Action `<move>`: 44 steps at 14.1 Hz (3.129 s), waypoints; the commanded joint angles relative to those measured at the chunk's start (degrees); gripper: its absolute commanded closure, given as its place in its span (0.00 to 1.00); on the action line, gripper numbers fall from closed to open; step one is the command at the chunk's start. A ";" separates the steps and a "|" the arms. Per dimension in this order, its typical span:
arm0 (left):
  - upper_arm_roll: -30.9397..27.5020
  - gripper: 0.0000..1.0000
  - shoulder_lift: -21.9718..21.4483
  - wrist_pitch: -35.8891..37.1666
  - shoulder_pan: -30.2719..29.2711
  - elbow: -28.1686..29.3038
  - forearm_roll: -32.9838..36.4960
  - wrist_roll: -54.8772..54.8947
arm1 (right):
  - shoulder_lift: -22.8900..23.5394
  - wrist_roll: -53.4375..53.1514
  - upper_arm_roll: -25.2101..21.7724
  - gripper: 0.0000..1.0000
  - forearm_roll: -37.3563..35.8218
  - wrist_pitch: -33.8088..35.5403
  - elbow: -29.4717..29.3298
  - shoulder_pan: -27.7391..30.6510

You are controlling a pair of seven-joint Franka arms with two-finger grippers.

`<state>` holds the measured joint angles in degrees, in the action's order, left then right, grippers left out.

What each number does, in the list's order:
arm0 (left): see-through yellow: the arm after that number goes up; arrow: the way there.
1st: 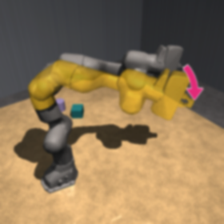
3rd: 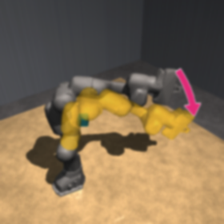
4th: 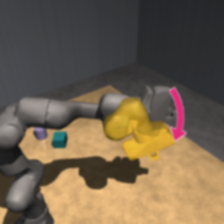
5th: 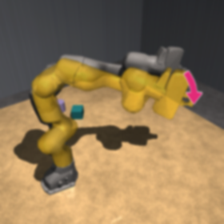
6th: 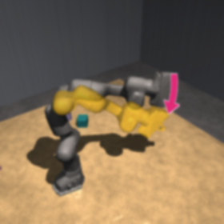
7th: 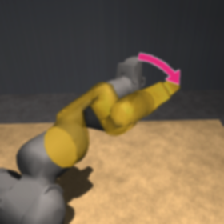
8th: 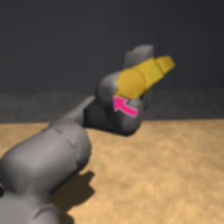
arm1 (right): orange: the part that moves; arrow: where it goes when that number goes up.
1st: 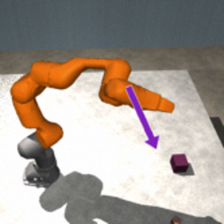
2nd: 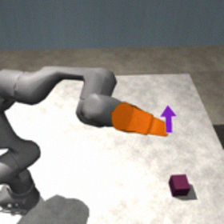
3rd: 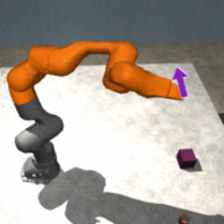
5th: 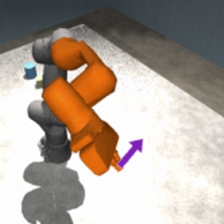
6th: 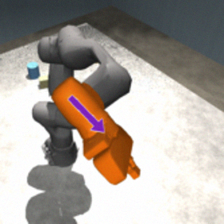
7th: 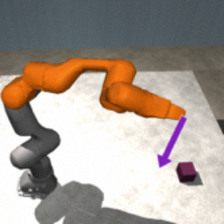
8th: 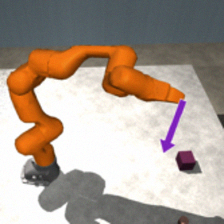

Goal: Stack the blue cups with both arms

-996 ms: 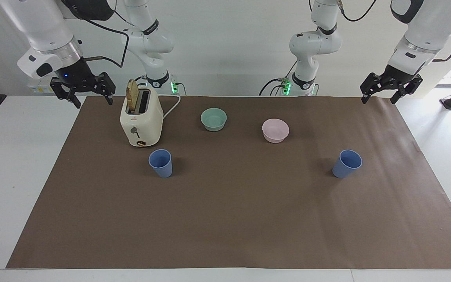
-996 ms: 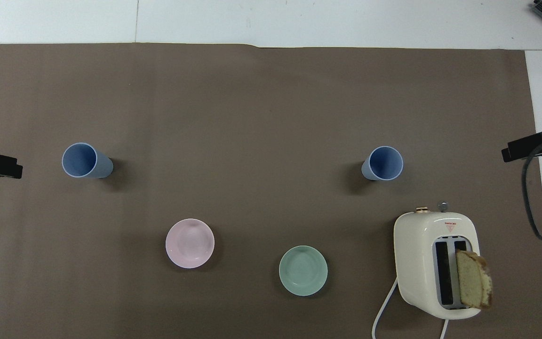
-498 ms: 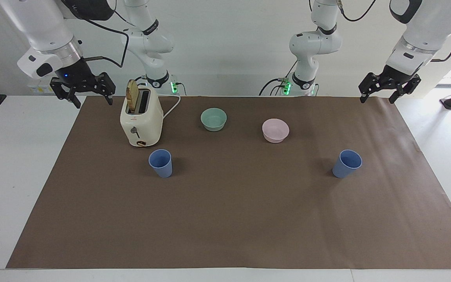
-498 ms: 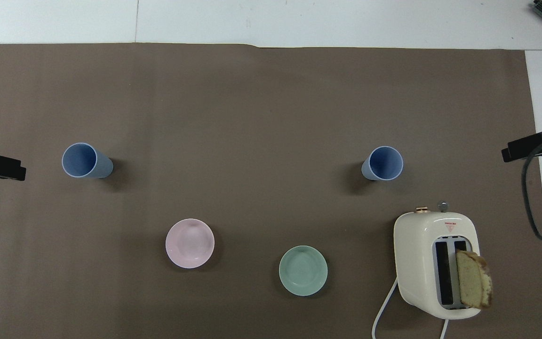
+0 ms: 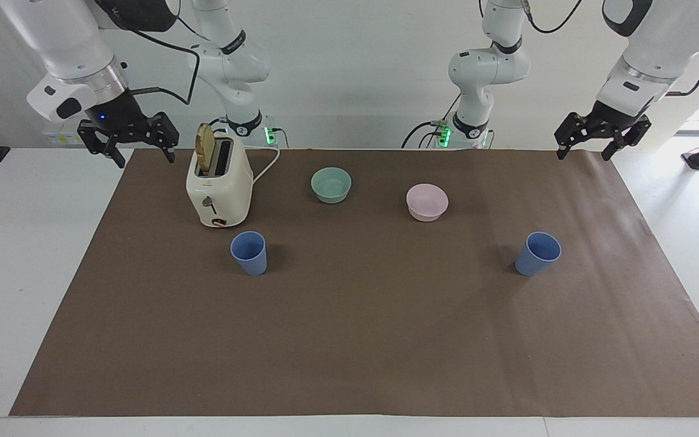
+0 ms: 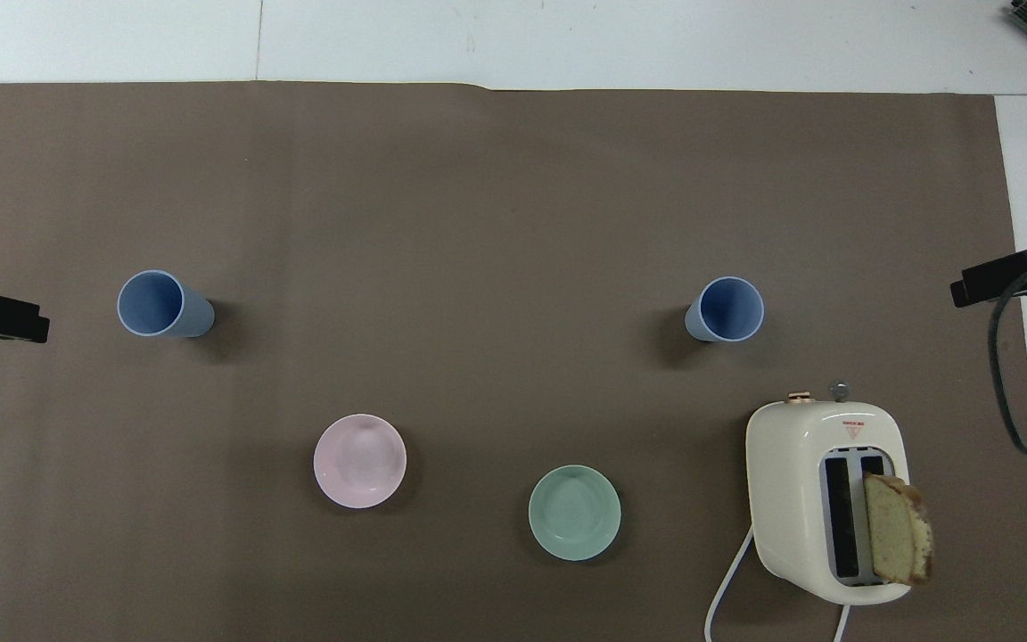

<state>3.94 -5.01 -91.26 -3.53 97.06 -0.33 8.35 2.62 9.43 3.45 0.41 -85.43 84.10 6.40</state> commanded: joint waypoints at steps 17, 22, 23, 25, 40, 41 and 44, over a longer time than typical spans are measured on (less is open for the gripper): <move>-0.42 0.16 12.03 -33.98 -3.15 17.73 -3.53 9.23 | -1.38 -1.08 0.51 0.00 0.20 -0.88 1.68 0.46; -0.42 0.35 13.18 -39.17 -3.06 20.54 -3.53 8.44 | -1.38 -1.08 0.51 0.00 0.20 -0.88 1.68 0.46; -0.42 0.47 13.10 -39.00 -3.06 20.71 -3.53 8.18 | -1.38 -1.08 0.51 0.00 0.20 -0.88 1.68 0.46; -0.42 0.62 13.01 -38.82 -2.97 20.89 -3.53 7.82 | -1.38 -1.08 0.51 0.00 0.20 -0.80 1.68 0.46; 0.28 1.00 12.74 -29.42 6.14 11.31 -3.45 -4.10 | -1.38 -1.08 0.51 0.00 0.20 -0.88 1.68 0.46; 0.28 1.00 12.74 -29.76 8.52 11.31 -3.45 -7.87 | -1.38 -1.08 0.51 0.00 0.20 -0.88 1.68 0.46; 0.37 1.00 12.74 -30.47 15.90 11.49 -3.45 -18.07 | -1.38 -1.08 0.51 0.00 0.20 -0.88 1.68 0.46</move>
<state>5.25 7.81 -121.99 8.22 108.88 -3.40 -4.49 2.62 9.43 3.45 0.41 -85.43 84.10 6.40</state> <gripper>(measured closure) 0.956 0.000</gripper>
